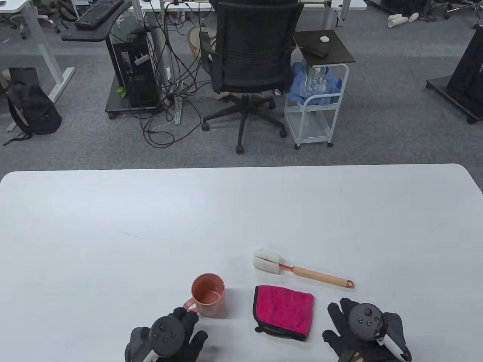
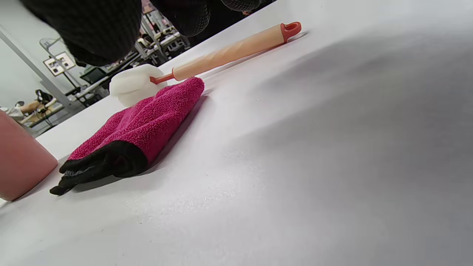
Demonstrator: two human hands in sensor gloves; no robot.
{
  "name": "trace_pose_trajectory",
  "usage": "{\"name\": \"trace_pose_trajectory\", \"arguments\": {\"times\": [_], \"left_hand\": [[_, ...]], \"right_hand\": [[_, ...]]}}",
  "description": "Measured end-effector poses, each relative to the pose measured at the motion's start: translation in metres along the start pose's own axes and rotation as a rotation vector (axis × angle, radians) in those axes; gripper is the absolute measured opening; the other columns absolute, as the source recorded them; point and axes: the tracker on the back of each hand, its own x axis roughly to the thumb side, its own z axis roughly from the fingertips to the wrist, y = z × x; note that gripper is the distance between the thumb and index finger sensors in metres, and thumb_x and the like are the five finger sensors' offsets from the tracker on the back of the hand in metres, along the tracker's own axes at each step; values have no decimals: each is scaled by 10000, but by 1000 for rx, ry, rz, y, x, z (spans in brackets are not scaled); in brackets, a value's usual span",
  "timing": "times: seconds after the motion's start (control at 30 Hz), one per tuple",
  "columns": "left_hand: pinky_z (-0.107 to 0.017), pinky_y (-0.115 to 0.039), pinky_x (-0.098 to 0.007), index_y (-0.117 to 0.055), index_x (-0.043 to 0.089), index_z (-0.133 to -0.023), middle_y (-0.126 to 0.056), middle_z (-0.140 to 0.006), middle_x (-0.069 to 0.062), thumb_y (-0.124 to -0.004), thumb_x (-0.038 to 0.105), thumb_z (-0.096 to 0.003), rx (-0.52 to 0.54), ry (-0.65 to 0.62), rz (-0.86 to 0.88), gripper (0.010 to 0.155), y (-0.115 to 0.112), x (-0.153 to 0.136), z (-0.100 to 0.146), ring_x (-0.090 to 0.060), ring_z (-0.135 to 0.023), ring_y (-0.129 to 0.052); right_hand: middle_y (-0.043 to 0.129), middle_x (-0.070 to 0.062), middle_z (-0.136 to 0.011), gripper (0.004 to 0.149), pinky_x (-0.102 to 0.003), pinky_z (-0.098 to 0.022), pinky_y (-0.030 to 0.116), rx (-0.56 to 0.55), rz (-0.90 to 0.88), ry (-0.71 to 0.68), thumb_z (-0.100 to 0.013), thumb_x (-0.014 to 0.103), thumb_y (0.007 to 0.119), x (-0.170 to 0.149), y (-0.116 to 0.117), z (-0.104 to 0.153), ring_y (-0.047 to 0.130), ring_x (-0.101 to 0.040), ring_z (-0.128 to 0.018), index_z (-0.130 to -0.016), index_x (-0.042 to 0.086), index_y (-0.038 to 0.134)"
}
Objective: Brush the water cup with the cup brush
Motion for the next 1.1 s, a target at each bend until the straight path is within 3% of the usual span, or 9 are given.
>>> {"name": "trace_pose_trajectory", "arguments": {"times": [0.57, 0.77, 0.93, 1.0, 1.1], "left_hand": [[-728, -472, -626, -564, 229, -990, -448, -1071, -93, -682, 501, -459, -20, -3, 40, 608, -1, -3, -2, -427, -997, -537], [-725, -498, -616, -606, 217, -972, -531, -1041, -86, -683, 499, -458, -22, -21, 58, 591, -2, -2, -4, -420, -964, -608], [-718, -531, -605, -658, 214, -942, -601, -1007, -85, -684, 497, -457, -54, -31, 72, 563, -4, -1, -8, -413, -922, -676], [-717, -540, -602, -668, 215, -936, -614, -1001, -86, -684, 496, -457, -76, -28, 85, 556, -5, -3, -9, -412, -915, -689], [-713, -538, -606, -668, 209, -936, -612, -1000, -92, -685, 493, -458, -102, -20, 109, 556, -8, -5, -10, -417, -912, -687]], "right_hand": [[181, -87, -1151, 719, -602, -771, 225, -32, -8, -26, -458, 547, 675, 0, -2, 1, 138, -367, -1083, -1064, 354, 338], [284, -102, -1156, 720, -613, -772, 228, -106, -30, -68, -473, 528, 690, 3, -9, -2, 216, -393, -1088, -1072, 331, 342], [386, -137, -1132, 699, -624, -768, 258, -114, 47, -124, -496, 496, 714, 25, -26, -24, 314, -417, -1075, -1081, 290, 392], [385, -127, -1133, 692, -622, -775, 229, -94, 177, -111, -504, 486, 715, 38, -35, -41, 303, -406, -1083, -1083, 296, 388], [405, -122, -1129, 664, -623, -776, 215, -107, 221, -101, -512, 465, 723, 47, -43, -71, 305, -399, -1086, -1079, 293, 422]]}}
